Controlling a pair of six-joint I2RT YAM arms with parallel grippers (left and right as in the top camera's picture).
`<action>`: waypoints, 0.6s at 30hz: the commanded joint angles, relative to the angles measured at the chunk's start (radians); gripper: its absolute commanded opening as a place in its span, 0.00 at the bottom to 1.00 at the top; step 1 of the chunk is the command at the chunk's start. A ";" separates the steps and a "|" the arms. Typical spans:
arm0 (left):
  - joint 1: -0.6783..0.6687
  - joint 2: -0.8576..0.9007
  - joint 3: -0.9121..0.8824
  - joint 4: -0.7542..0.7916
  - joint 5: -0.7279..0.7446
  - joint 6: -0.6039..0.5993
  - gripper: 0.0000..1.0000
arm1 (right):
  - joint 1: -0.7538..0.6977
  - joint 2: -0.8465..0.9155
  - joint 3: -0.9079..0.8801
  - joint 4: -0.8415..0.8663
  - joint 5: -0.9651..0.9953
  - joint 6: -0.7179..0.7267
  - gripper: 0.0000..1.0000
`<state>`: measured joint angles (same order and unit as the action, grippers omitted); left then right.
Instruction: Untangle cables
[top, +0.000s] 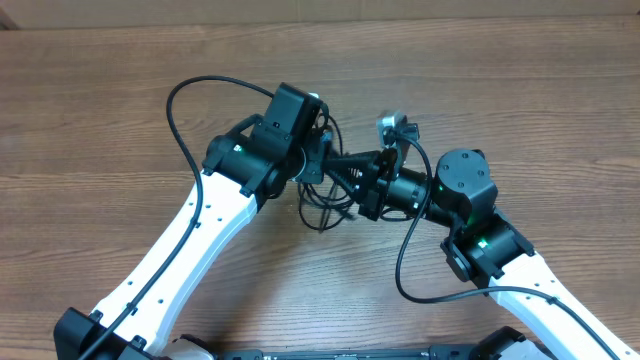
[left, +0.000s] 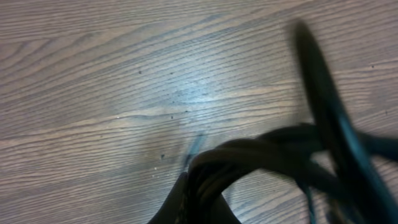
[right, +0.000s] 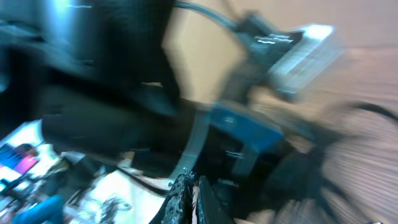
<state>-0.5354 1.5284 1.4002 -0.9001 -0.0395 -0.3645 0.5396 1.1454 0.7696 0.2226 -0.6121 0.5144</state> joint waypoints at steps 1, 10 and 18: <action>-0.003 0.003 0.009 0.001 0.002 -0.009 0.04 | 0.007 -0.002 0.017 0.024 -0.075 0.040 0.04; -0.002 0.003 0.009 -0.031 -0.065 -0.009 0.04 | -0.009 -0.002 0.017 0.008 -0.056 0.034 0.04; -0.002 0.003 0.009 -0.065 -0.101 -0.010 0.04 | -0.103 -0.002 0.017 -0.286 0.228 0.035 0.43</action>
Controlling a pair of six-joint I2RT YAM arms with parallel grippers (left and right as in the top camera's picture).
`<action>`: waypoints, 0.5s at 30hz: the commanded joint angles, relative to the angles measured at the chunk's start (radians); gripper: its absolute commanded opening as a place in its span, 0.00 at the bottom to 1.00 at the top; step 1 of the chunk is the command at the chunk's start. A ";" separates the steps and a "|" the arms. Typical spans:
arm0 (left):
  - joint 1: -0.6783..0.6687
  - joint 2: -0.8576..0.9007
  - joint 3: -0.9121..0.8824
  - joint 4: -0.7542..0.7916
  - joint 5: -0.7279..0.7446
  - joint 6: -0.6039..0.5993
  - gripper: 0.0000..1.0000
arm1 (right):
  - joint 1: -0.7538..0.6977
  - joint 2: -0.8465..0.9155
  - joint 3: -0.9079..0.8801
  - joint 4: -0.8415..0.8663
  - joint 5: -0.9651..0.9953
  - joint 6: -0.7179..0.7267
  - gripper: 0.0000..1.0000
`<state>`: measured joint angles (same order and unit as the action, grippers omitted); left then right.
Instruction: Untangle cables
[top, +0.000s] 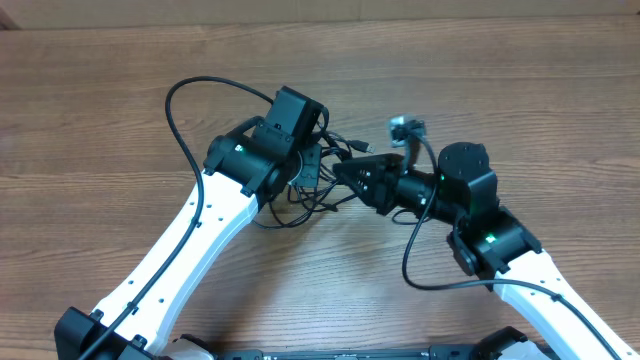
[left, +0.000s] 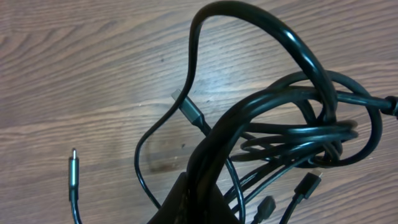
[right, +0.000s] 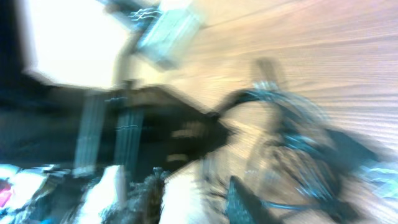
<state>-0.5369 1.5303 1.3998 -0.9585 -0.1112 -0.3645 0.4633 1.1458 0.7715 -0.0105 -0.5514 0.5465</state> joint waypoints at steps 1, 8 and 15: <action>0.000 0.001 0.010 -0.010 -0.030 -0.010 0.04 | -0.032 -0.002 0.015 -0.079 0.204 0.001 0.47; -0.001 0.001 0.010 -0.002 0.066 -0.148 0.04 | -0.034 0.043 0.015 -0.163 0.285 -0.084 0.55; -0.001 0.001 0.010 0.002 0.130 -0.212 0.04 | -0.034 0.117 0.015 -0.161 0.297 -0.084 0.50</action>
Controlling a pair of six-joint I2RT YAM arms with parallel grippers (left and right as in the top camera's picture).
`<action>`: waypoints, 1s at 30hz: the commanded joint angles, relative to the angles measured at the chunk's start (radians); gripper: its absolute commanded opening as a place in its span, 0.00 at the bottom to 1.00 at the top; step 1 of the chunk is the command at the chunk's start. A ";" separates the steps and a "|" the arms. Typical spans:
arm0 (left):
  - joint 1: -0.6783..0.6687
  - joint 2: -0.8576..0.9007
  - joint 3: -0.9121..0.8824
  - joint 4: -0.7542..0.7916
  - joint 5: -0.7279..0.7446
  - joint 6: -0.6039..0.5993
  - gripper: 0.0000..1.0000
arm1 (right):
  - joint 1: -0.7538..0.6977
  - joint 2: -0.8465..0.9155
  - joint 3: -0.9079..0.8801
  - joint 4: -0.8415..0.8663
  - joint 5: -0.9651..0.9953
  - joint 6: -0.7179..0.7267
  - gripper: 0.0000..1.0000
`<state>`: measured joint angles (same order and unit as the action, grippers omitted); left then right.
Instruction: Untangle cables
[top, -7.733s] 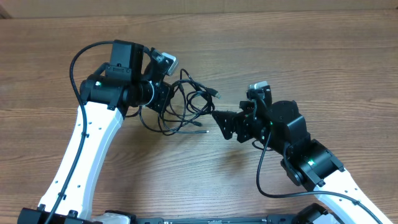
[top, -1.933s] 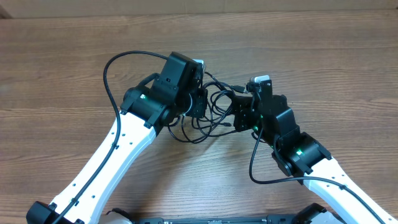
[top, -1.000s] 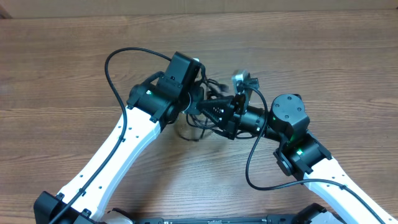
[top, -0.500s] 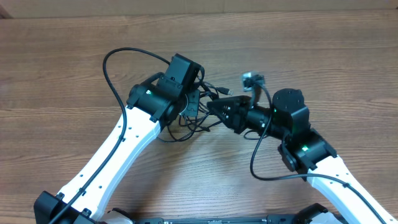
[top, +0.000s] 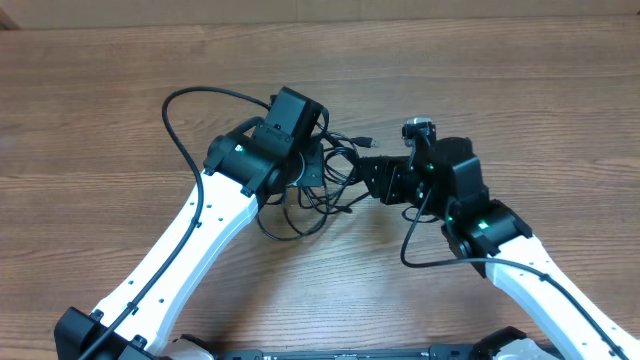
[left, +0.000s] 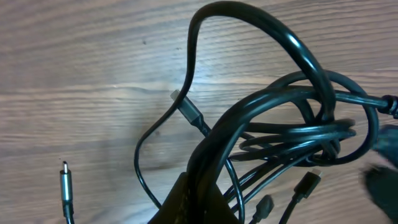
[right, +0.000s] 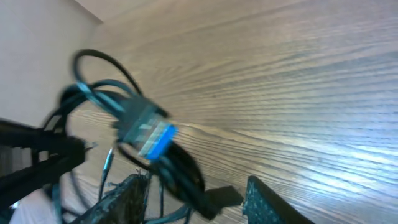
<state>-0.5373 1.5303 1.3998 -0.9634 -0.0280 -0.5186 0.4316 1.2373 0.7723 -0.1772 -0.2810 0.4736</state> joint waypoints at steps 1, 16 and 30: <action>-0.001 0.001 0.010 0.007 0.047 -0.058 0.04 | -0.002 0.032 0.014 0.009 0.027 -0.012 0.50; -0.002 0.001 0.010 0.015 0.106 -0.058 0.04 | -0.001 0.034 0.014 0.064 0.027 -0.072 0.39; -0.016 0.001 0.010 0.032 0.005 -0.057 0.04 | -0.001 0.032 0.014 0.133 -0.182 -0.062 0.04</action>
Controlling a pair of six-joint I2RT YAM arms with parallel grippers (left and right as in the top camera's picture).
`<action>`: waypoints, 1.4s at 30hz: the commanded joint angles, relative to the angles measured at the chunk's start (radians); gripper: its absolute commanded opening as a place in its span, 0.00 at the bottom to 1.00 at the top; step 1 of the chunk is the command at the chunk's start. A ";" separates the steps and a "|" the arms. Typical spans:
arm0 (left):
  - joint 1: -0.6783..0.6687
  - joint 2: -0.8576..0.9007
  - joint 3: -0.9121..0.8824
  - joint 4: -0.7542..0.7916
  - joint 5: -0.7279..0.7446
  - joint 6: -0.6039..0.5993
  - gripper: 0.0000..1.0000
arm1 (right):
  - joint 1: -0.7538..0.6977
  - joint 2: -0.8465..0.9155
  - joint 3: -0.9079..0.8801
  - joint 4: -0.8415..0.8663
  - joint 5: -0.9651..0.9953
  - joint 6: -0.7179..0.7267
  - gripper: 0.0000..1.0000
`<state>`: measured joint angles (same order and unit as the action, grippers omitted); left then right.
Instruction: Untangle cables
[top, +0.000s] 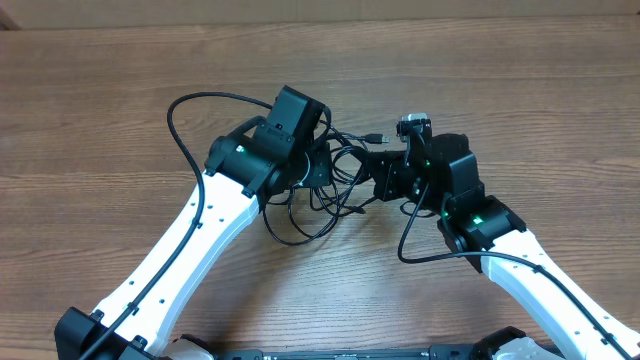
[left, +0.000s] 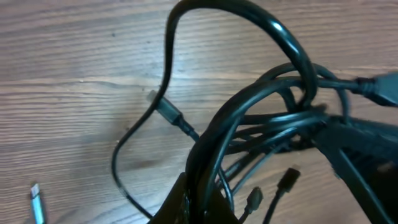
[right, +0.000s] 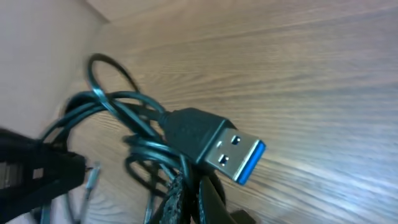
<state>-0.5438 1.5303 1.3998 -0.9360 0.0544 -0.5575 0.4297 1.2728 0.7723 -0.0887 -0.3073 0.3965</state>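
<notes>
A tangle of black cables (top: 335, 185) lies on the wooden table between my two arms. My left gripper (left: 200, 186) is shut on a thick bunch of the strands, and the loops (left: 280, 112) fan out beyond it. Two small plugs (left: 286, 180) dangle at its right. My right gripper (right: 189, 186) is shut on a cable just behind a USB-A plug with a blue tongue (right: 230, 149). In the overhead view the left gripper (top: 318, 168) and right gripper (top: 383, 182) face each other across the tangle.
The wooden table (top: 120, 80) runs out on all sides. A silvery plug (left: 37, 202) lies on the wood at the left. Each arm trails its own black lead, a loop (top: 185, 110) by the left arm and another (top: 408, 250) by the right arm.
My right gripper was open with the blue USB plug between its fingers; now it is shut on the cable behind that plug. My left gripper still holds the bunch.
First my right gripper was shut and pressed close to the left gripper, which held the bunch. Then it stood farther right and open. Later it was open around the blue USB plug, and now it is shut on that cable.
</notes>
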 joint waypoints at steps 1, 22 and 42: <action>-0.009 0.001 0.010 0.005 -0.117 -0.018 0.04 | 0.001 -0.003 0.014 0.067 -0.209 0.041 0.04; -0.006 0.001 0.010 -0.096 -0.559 0.003 0.04 | 0.000 -0.003 0.014 0.689 -0.663 0.442 0.04; -0.007 0.001 0.010 -0.013 -0.187 -0.010 0.04 | -0.025 -0.002 0.014 0.065 -0.073 0.039 0.69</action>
<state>-0.5541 1.5330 1.4002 -0.9730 -0.2920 -0.5522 0.4061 1.2785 0.7750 -0.0120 -0.4946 0.5293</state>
